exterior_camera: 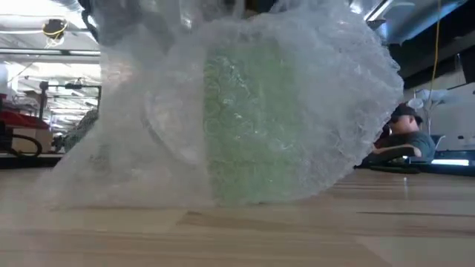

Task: Wrap mug
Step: Wrap the green mug in bubble wrap

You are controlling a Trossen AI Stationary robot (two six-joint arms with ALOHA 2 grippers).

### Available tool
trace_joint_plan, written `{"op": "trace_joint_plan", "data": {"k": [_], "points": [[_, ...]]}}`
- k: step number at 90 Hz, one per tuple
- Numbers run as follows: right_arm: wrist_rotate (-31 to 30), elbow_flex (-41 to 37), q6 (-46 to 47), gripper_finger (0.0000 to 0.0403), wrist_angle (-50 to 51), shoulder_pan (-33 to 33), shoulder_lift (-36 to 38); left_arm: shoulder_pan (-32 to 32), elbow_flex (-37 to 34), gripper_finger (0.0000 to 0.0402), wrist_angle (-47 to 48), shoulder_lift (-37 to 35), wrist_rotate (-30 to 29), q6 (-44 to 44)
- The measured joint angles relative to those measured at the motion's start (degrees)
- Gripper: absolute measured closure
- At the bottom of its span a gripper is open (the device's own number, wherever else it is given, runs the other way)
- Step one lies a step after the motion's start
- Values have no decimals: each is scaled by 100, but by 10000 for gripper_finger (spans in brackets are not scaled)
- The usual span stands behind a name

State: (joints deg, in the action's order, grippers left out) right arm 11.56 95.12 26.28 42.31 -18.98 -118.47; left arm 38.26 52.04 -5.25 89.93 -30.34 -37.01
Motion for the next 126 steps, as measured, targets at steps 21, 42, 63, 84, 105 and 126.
{"op": "trace_joint_plan", "data": {"k": [21,42,63,84,105,126], "points": [[107,27,-32,403,51,-2,-180,-26,-8,402,8,82,-5,-56],[116,25,-95,403,-198,-2,-180,158,-10,402,424,96,-10,-279],[157,25,-109,403,-197,-4,-182,344,-14,402,2140,96,-1302,-1750],[159,23,-116,403,-195,-4,-182,284,-14,402,3245,94,-1883,-2772],[159,23,-226,403,-211,-4,-182,732,-71,402,3247,94,-1880,-3067],[159,21,-275,403,-303,-3,-182,1563,-605,401,2760,96,-2072,-4169]]}}
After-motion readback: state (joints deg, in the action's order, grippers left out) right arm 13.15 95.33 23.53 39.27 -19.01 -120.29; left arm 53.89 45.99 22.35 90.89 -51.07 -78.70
